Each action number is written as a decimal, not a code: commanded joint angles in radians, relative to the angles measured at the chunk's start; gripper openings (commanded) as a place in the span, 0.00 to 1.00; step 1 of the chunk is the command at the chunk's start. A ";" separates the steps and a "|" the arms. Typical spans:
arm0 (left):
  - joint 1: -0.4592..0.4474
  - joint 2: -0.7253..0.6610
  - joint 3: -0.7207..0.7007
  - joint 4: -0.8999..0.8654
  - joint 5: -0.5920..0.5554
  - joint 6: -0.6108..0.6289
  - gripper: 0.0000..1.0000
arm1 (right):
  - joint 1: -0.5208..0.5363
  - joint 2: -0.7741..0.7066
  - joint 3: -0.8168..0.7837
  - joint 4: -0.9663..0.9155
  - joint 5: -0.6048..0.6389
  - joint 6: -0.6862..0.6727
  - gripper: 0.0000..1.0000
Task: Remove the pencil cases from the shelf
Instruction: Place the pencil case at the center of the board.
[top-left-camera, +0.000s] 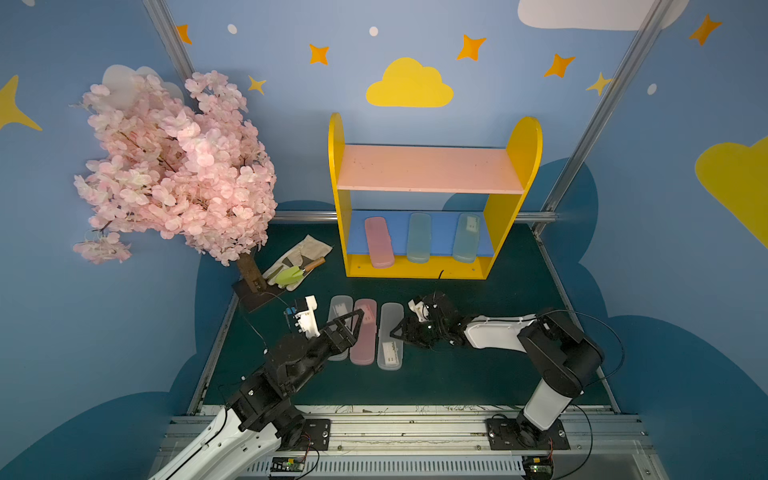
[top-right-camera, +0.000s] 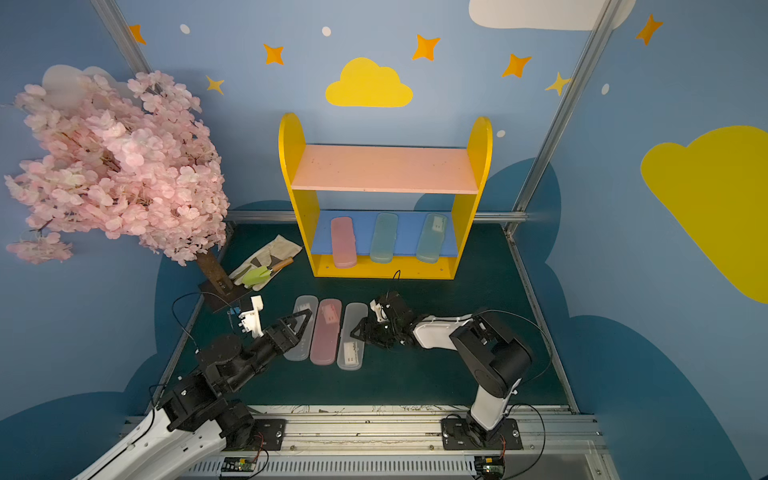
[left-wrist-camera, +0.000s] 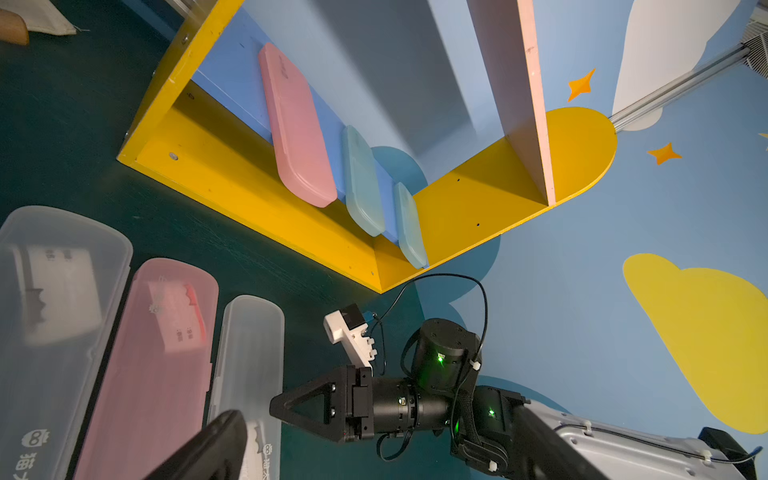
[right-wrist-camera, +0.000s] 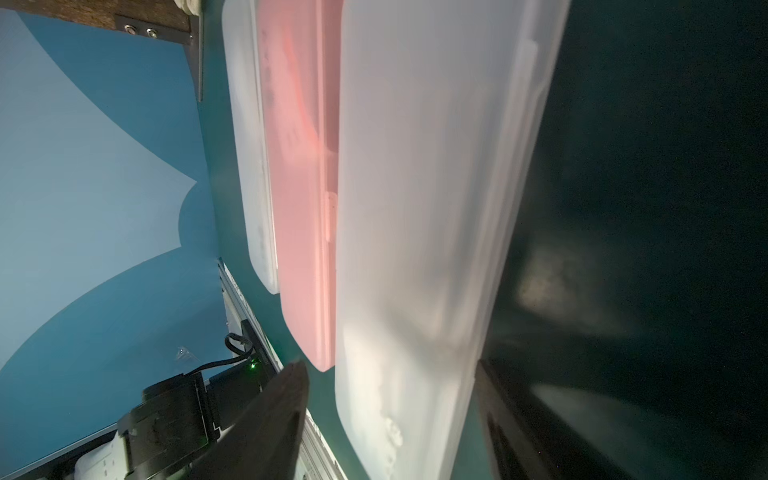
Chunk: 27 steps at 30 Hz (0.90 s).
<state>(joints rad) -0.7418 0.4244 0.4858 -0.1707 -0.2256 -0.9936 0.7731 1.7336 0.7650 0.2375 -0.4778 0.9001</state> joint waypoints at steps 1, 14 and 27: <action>0.001 0.006 -0.003 0.025 -0.001 0.001 1.00 | -0.003 -0.032 0.023 -0.041 0.013 -0.033 0.69; 0.003 0.116 0.071 -0.023 -0.053 -0.030 1.00 | -0.003 -0.173 0.030 -0.225 0.123 -0.133 0.77; 0.235 0.488 0.160 0.215 0.242 -0.149 1.00 | -0.005 -0.533 -0.028 -0.442 0.415 -0.303 0.99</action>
<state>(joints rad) -0.5556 0.8589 0.6106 -0.0704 -0.1215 -1.1084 0.7727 1.2617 0.7639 -0.1249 -0.1783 0.6308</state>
